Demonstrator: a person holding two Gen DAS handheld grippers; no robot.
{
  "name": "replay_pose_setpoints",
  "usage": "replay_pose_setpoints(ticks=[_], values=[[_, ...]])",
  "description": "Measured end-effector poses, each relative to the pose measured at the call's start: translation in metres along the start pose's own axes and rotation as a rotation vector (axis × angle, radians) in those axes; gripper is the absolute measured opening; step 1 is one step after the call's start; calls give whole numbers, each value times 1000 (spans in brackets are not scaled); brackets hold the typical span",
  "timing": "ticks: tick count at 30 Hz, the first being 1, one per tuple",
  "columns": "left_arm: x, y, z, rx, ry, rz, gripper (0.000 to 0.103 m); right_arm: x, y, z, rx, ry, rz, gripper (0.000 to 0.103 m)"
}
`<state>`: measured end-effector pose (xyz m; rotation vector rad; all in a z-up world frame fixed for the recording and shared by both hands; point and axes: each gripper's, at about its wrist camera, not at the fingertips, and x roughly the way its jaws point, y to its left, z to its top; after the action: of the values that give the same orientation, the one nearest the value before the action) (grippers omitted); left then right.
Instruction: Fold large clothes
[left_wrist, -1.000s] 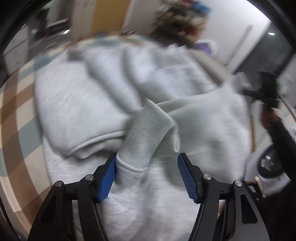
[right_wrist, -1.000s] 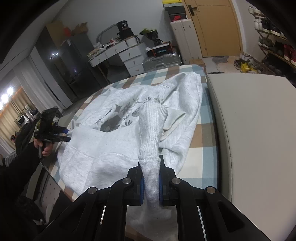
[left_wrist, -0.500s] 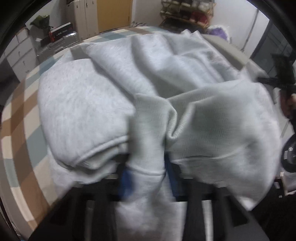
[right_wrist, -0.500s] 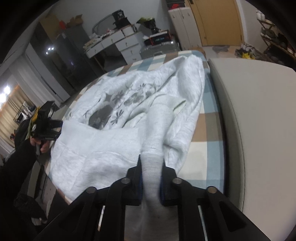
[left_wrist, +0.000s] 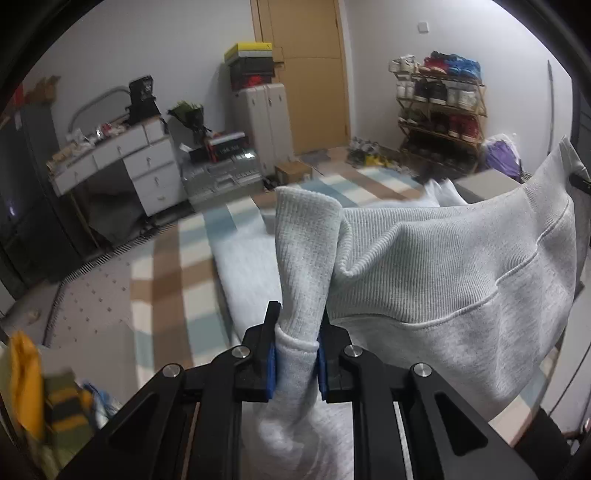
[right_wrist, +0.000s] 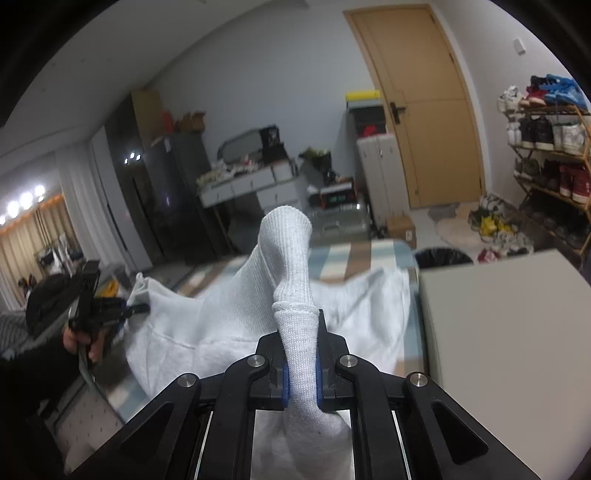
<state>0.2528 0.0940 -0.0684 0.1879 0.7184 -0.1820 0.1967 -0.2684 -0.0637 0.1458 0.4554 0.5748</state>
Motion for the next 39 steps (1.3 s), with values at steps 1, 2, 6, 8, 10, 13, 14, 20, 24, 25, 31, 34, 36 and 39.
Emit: replay_pose_setpoints(ticks=[1,2,6,8,10,13,14,20,24,25,31,34,36,39], values=[[3,5,10,-20,5,-2,11,7,0,8,-5,-9,-16,9],[11,12,21,-38,6,-7,11,14,-1,14,-4,-16,-26,9],[46,29,66,-68,36,22,11,63,-22,45,35,-19,-103,9],[70,36,82,-88,56,31,11,95,-45,57,112,13,-147,9],[101,41,86,-105,94,49,11,146,-73,63,202,94,-214,9],[156,48,64,-127,232,69,12,221,-91,53,165,268,-322,9],[176,51,54,-143,296,57,13,241,-93,46,144,326,-350,9],[206,88,19,-300,439,13,38,285,-96,4,43,485,-472,35],[154,118,16,-377,337,-15,88,224,-93,5,126,410,-390,66],[147,121,9,-380,354,-21,89,203,-89,2,148,385,-356,77],[158,104,-33,-327,529,-109,89,147,-56,-52,197,431,-214,82],[154,97,-51,-413,583,-230,88,153,-45,-77,205,491,-205,78],[144,92,-53,-448,573,-257,71,158,-45,-85,214,503,-163,60],[125,75,-60,-421,585,-266,58,157,-48,-82,208,495,-152,40]])
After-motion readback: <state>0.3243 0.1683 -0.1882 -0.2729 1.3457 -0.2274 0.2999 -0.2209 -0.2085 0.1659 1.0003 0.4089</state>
